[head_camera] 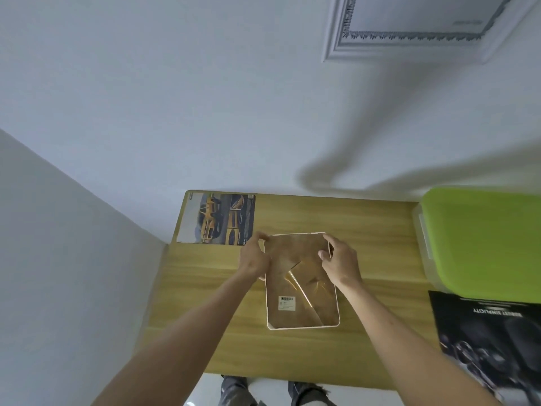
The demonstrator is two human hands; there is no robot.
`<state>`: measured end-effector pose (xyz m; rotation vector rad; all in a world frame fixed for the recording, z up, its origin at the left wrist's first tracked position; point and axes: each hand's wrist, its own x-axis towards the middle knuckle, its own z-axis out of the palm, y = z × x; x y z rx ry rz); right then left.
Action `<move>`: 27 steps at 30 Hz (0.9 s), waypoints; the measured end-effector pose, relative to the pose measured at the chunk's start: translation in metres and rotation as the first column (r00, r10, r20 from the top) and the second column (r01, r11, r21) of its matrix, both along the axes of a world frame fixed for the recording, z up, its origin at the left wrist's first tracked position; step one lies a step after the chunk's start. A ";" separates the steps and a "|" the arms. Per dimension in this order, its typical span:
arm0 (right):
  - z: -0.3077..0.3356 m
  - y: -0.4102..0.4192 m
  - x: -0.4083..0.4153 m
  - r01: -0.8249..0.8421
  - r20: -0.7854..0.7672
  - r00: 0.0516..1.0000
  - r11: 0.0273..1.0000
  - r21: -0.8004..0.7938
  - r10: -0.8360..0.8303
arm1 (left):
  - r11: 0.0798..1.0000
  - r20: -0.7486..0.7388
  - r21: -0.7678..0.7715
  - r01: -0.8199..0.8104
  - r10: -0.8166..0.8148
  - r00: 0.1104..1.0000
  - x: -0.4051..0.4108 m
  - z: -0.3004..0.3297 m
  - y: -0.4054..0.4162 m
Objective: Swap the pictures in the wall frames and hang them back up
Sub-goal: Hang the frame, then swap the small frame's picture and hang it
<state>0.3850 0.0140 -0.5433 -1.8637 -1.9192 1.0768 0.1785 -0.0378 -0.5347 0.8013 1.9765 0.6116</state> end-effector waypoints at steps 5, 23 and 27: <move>0.007 0.015 -0.004 0.049 -0.033 0.998 0.978 -0.203 -0.057 | 0.996 0.076 -0.041 -0.080 0.083 0.994 -0.004 0.001 -0.001; -0.005 0.014 0.007 0.140 0.039 0.990 0.934 -0.328 -0.135 | 0.988 0.127 -0.084 -0.133 0.143 0.981 -0.005 0.007 0.006; -0.008 0.009 0.015 0.183 -0.032 0.978 0.914 -0.363 -0.208 | 0.988 0.108 -0.074 -0.133 0.141 0.984 0.006 0.005 -0.005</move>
